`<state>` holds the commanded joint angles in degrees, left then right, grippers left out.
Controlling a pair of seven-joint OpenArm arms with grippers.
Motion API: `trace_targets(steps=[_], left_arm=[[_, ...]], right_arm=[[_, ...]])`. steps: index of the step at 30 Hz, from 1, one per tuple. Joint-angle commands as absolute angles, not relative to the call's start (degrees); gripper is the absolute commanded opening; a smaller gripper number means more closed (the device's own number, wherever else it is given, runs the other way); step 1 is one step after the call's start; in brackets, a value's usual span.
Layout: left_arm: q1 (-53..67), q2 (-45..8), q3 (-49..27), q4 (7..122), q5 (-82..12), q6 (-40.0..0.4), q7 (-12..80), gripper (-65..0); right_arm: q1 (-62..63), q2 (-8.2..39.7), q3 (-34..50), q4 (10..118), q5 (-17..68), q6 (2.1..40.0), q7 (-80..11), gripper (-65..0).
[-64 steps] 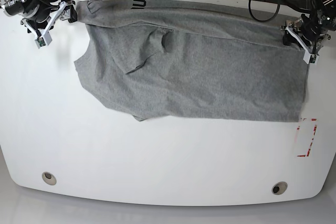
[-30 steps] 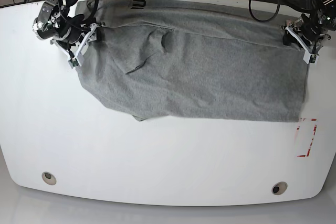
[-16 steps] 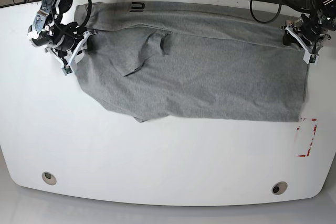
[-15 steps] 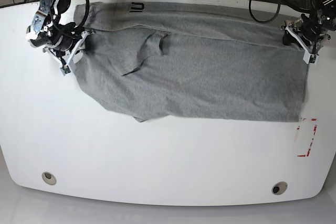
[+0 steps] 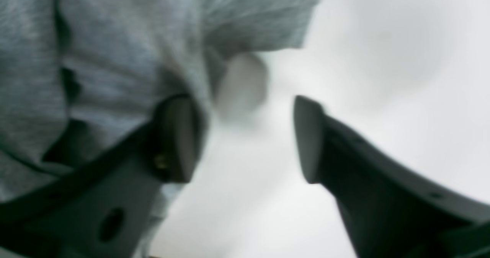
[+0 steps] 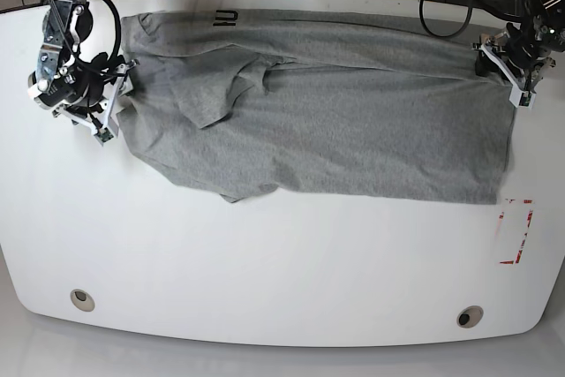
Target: Fold the T-shirt properly
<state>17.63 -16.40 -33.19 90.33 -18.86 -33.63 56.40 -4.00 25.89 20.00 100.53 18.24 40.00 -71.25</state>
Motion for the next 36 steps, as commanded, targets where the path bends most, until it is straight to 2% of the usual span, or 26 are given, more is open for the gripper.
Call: trace_targets(steps=[3,10,15,21,30,36], left_arm=[[17.6,-16.4,-33.2,90.3,-18.9,-33.6,56.4,-32.1],[17.6,-16.4,-33.1,90.4,-18.9,-33.6,56.4,-32.1],[17.6,-16.4,-33.1,90.4,-18.9,-33.6,56.4,-32.1],[17.6,-16.4,-33.1,90.4,-18.9,-33.6,56.4,-32.1],[17.6,-16.4,-32.0,90.4,-18.9,-33.6,56.5,-32.1],[17.6,-16.4,-31.5,90.5,-18.9,-33.6,56.5,-32.2]], right_arm=[[-4.0,25.8,20.0,103.6,18.2,40.0,-71.3,-8.2],[-4.0,24.0,20.1,109.3,18.3,40.0,-71.3,-8.1],[-3.8,22.5,20.4,109.7,17.6,40.0,-70.9,-8.2],[-0.5,18.6,25.7,102.7,17.5,40.0,-68.1,-8.2],[5.2,18.5,26.1,86.8,17.6,40.0,-61.2,-8.9],[7.3,18.5,26.1,81.3,17.7,40.0,-60.8,-19.3]])
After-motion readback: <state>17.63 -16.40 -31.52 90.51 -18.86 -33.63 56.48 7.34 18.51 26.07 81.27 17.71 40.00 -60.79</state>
